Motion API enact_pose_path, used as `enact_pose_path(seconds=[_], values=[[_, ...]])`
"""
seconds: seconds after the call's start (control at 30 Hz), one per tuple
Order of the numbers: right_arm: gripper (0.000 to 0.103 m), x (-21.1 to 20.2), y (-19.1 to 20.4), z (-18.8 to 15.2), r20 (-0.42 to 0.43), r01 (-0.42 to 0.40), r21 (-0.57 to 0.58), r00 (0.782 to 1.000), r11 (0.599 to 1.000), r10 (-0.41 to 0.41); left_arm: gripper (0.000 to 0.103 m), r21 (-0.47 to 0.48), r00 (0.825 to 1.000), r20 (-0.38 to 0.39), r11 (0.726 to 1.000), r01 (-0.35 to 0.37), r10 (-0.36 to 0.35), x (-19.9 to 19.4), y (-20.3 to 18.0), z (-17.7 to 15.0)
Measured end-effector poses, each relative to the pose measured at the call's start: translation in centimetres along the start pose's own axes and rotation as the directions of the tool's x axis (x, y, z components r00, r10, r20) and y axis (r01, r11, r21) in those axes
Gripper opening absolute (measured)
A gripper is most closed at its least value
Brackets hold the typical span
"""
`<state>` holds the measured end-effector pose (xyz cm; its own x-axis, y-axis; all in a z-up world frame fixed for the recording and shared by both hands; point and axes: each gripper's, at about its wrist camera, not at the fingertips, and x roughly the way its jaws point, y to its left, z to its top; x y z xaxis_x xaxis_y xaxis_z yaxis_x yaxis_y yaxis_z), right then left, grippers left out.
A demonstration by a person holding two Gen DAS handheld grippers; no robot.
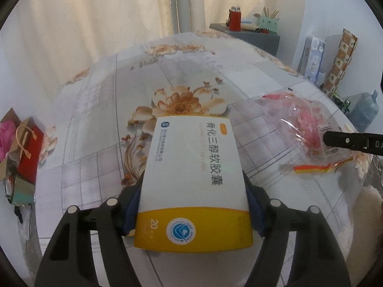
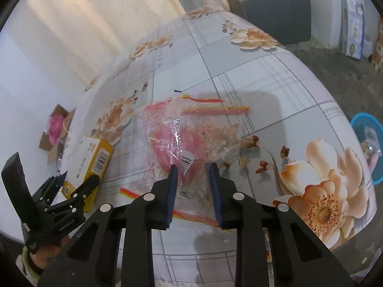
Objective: Collect trash
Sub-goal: 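Carry the box with the left tool while the right tool carries the zip bag toward the wastebasket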
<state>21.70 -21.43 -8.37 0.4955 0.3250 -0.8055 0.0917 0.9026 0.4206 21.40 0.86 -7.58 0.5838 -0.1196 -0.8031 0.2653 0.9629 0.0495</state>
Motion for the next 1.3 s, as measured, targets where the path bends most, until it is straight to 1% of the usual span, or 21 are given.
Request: enact_pose_path(seconds=[0.17,0.3,0.43,0.5,0.6,0.63,0.67,0.7,0.73,0.77,0.8,0.83,0.87,0.93,1.0,1.07,1.1,1.17,1.2,1.23,1.3], values=[[0.022,-0.9,-1.2,-0.2,0.024,-0.065,0.046,0.998,0.997,0.064,0.07,0.012,0.999,0.036,1.0,0.02,-0.021,-1.5,-0.8,1.2],[0.022,-2.5,-2.4,-0.5,0.065,-0.105,0.082,0.993,0.991,0.1,0.07,0.024,0.997,0.048,0.998,0.064,-0.065,-2.3,-2.1,2.3],[0.022,-5.2,-4.7,-0.9,0.134,-0.13,0.136,0.985,0.982,0.112,0.07,0.064,0.988,0.079,0.989,0.13,-0.135,-3.4,-4.6,4.4],[0.022,-6.6,-6.0,-1.3,0.171,-0.136,0.164,0.979,0.977,0.108,0.07,0.098,0.981,0.091,0.982,0.164,-0.173,-3.7,-6.3,5.6],[0.022,-9.5,-9.4,-2.1,0.247,-0.14,0.231,0.966,0.963,0.081,0.07,0.166,0.966,0.085,0.959,0.228,-0.244,-3.7,-10.2,7.9],[0.022,-10.7,-11.1,-2.6,0.275,-0.133,0.262,0.96,0.956,0.059,0.07,0.196,0.955,0.077,0.944,0.266,-0.286,-3.6,-12.2,8.9],[0.022,-11.4,-12.2,-3.0,0.291,-0.128,0.283,0.956,0.951,0.042,0.07,0.208,0.95,0.071,0.936,0.285,-0.305,-3.5,-13.3,9.4],[0.022,-12.4,-13.7,-3.5,0.308,-0.117,0.312,0.951,0.943,0.017,0.07,0.228,0.94,0.059,0.922,0.314,-0.335,-3.1,-15.0,10.3],[0.022,-13.6,-15.8,-4.3,0.325,-0.096,0.351,0.945,0.932,-0.025,0.07,0.245,0.929,0.041,0.905,0.347,-0.367,-2.7,-17.0,11.1],[0.022,-14.2,-17.2,-4.7,0.333,-0.079,0.377,0.941,0.923,-0.055,0.07,0.258,0.912,0.012,0.882,0.394,-0.41,-2.1,-19.5,12.1],[0.022,-15.1,-19.4,-5.5,0.338,-0.055,0.419,0.936,0.906,-0.099,0.07,0.262,0.901,-0.004,0.87,0.419,-0.433,-1.7,-20.7,12.6],[0.022,-15.4,-20.6,-5.9,0.337,-0.043,0.443,0.934,0.895,-0.122,0.07,0.265,0.887,-0.035,0.852,0.453,-0.46,-1.0,-22.9,13.4],[0.022,-16.0,-22.9,-6.8,0.33,-0.018,0.488,0.93,0.873,-0.165,0.07,0.266,0.871,-0.074,0.832,0.487,-0.486,0.1,-25.6,14.3],[0.022,-16.7,-26.9,-8.3,0.302,0.043,0.556,0.92,0.83,-0.249,0.07,0.261,0.844,-0.145,0.802,0.537,-0.517,2.1,-30.0,15.3],[0.022,-16.6,-29.7,-9.4,0.268,0.08,0.604,0.917,0.793,-0.296,0.07,0.248,0.812,-0.236,0.775,0.581,-0.534,4.9,-35.3,16.1],[0.022,-16.1,-33.2,-10.5,0.225,0.115,0.656,0.914,0.746,-0.338,0.07,0.273,0.817,-0.285,0.774,0.571,-0.501,7.2,-39.6,16.3],[0.022,-15.8,-34.4,-10.9,0.204,0.133,0.673,0.912,0.728,-0.355,0.07,0.305,0.815,-0.317,0.762,0.572,-0.485,8.6,-42.6,16.1],[0.022,-15.3,-36.4,-11.7,0.184,0.14,0.705,0.911,0.695,-0.369,0.07,0.322,0.804,-0.378,0.749,0.58,-0.46,11.2,-46.8,15.6],[0.022,-15.1,-37.1,-11.9,0.18,0.139,0.715,0.91,0.685,-0.373,0.07,0.31,0.793,-0.411,0.749,0.586,-0.45,12.6,-48.8,15.3],[0.022,-15.0,-37.7,-12.2,0.173,0.146,0.723,0.908,0.676,-0.381,0.07,0.29,0.782,-0.444,0.756,0.587,-0.436,14.5,-50.8,15.0],[0.023,-14.7,-38.9,-12.8,0.161,0.153,0.739,0.906,0.656,-0.392,0.07,0.269,0.777,-0.477,0.773,0.575,-0.412,17.1,-53.1,14.4]])
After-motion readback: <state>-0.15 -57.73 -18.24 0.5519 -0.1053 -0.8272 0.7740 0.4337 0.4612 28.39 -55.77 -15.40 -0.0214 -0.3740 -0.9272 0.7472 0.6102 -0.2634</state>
